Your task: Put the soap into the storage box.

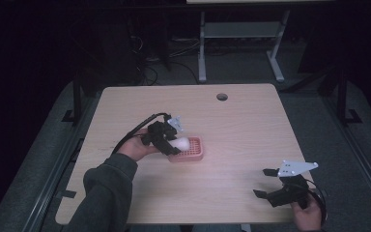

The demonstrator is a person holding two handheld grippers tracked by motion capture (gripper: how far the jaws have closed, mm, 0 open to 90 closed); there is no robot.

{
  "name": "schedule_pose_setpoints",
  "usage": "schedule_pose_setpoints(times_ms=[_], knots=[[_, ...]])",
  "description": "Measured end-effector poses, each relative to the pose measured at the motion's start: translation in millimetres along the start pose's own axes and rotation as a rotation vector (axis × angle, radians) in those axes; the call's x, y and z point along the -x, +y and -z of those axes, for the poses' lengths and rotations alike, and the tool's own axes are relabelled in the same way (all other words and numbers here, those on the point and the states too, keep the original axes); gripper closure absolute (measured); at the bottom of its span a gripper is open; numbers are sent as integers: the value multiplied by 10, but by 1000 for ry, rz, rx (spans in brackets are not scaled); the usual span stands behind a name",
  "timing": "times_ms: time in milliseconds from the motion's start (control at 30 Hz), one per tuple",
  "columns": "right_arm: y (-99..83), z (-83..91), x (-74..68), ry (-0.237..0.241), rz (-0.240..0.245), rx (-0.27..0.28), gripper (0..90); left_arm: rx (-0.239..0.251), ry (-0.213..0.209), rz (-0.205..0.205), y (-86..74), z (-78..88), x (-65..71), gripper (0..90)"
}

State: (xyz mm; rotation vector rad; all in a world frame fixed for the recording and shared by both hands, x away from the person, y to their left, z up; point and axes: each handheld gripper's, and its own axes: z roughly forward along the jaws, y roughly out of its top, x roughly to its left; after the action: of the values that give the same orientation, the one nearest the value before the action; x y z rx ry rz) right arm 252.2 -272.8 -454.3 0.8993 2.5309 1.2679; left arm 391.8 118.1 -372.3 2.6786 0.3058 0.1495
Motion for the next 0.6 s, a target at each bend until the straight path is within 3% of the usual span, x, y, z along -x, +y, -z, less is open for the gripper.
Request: schedule_pose_setpoints(times_ms=[600], knots=[[-15,10,11,1,-2,6,142,9,-9,-1,191,-85,-122,491]])
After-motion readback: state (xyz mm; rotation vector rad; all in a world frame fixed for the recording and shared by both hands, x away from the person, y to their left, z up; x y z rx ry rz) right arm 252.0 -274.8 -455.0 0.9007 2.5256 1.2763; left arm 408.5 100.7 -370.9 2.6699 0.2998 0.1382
